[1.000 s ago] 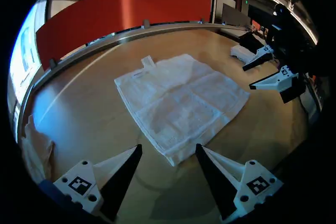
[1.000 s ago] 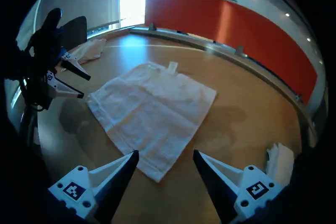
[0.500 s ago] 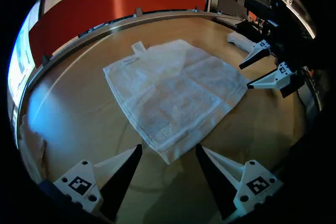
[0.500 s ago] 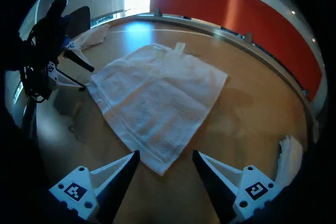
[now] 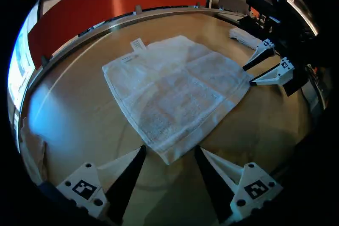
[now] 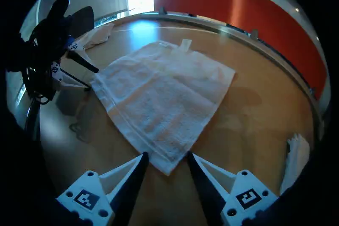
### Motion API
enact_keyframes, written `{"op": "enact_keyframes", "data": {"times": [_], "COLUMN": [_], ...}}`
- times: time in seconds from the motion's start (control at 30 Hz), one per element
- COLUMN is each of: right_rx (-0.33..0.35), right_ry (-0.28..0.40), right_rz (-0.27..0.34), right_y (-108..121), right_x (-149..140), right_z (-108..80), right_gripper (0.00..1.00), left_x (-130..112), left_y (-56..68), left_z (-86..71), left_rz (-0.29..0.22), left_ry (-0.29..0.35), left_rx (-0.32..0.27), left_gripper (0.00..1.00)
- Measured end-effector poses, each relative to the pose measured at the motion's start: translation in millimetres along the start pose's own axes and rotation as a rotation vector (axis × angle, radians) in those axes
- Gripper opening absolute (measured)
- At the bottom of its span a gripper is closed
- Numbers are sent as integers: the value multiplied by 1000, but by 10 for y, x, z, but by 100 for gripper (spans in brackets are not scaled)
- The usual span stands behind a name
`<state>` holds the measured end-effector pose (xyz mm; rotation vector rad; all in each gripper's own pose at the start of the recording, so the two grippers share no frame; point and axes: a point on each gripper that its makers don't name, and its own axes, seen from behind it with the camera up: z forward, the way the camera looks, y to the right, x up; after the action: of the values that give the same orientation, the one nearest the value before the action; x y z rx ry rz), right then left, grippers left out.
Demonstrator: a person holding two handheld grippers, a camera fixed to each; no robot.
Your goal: Fold towel
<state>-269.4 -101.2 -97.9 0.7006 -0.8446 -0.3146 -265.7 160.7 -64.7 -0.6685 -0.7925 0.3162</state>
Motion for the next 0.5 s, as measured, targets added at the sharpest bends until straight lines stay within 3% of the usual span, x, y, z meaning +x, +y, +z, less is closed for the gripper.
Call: {"op": "enact_keyframes", "data": {"times": [0.2, 0.33, 0.5], "right_rx": [3, 3, 9], "right_ry": [-1, -2, -2], "right_rz": [5, 21, 27], "right_y": [4, 12, -14], "right_x": [0, 7, 4], "right_z": [-8, -7, -15], "right_gripper": [58, 48, 38], "left_x": [5, 13, 19], "left_y": [-9, -19, -5], "left_z": [-1, -3, 2], "left_rz": [-7, -15, -19], "left_ry": [-5, -5, -4], "left_rx": [12, 19, 27], "left_gripper": [76, 64, 37]}}
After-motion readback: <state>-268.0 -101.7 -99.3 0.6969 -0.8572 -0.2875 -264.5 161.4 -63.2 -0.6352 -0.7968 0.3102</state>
